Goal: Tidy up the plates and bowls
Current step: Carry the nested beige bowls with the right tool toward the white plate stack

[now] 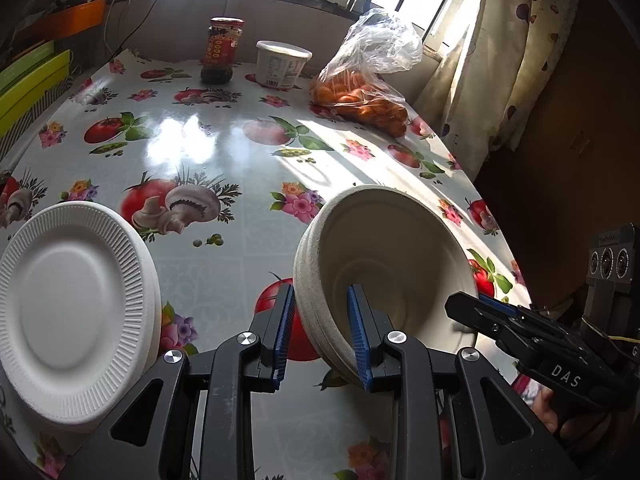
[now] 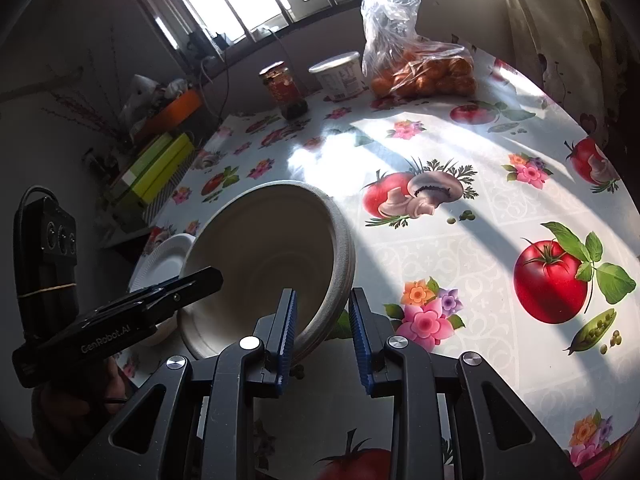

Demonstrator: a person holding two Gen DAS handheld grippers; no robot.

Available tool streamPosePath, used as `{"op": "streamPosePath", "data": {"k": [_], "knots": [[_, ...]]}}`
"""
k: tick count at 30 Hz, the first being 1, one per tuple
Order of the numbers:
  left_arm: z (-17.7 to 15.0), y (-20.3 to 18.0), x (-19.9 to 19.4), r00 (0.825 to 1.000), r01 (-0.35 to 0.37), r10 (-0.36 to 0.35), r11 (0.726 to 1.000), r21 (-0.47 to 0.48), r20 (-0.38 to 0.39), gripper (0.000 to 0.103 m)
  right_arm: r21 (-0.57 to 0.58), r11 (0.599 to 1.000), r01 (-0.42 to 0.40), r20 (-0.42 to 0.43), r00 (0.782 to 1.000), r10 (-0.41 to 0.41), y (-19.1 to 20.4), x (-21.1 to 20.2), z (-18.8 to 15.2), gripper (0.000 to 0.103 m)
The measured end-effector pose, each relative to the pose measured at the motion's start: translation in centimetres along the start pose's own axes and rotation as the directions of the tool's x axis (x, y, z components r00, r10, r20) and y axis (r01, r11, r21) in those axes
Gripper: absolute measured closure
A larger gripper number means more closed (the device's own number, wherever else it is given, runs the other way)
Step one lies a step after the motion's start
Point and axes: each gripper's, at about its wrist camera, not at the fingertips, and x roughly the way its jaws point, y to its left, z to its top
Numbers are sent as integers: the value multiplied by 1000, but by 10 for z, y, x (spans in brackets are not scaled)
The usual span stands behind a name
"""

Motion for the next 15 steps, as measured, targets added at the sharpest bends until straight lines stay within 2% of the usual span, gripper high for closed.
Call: {"op": "streamPosePath", "data": {"k": [15], "knots": [[5, 25, -26, 998, -47, 49, 998, -49, 45, 75, -62, 997, -50, -18, 999, 49, 30, 14, 12, 77]]}}
